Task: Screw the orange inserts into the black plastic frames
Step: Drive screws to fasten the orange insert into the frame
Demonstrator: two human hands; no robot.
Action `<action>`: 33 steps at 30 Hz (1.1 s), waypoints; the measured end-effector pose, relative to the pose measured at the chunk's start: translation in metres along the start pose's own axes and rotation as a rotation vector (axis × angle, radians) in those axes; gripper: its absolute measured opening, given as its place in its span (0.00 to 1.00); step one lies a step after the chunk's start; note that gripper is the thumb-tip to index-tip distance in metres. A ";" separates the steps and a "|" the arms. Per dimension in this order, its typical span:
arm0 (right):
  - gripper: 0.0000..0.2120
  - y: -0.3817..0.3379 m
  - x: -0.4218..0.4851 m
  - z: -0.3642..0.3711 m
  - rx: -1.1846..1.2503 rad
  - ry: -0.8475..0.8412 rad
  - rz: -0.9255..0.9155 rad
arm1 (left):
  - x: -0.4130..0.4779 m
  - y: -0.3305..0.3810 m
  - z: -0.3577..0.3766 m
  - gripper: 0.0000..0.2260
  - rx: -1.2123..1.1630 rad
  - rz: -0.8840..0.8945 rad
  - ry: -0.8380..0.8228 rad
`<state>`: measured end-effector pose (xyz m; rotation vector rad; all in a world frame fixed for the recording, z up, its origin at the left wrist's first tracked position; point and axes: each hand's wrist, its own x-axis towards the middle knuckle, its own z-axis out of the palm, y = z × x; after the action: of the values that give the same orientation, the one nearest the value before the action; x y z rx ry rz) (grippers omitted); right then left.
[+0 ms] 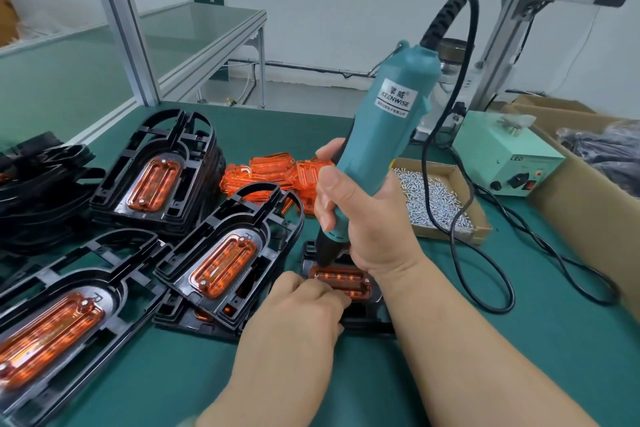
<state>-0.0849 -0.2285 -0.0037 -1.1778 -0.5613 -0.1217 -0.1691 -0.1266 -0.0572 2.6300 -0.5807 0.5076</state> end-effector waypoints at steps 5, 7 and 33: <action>0.05 0.001 0.000 -0.001 -0.018 0.015 -0.005 | 0.002 0.001 -0.001 0.20 0.005 0.004 -0.011; 0.05 0.001 0.000 -0.001 -0.025 0.008 -0.007 | 0.000 0.003 0.000 0.20 -0.001 -0.018 0.006; 0.08 0.003 -0.002 0.006 -0.093 0.036 0.026 | 0.003 0.003 -0.004 0.19 0.005 -0.032 -0.064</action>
<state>-0.0880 -0.2223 -0.0053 -1.2704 -0.5131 -0.1481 -0.1693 -0.1283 -0.0518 2.6639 -0.5562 0.4164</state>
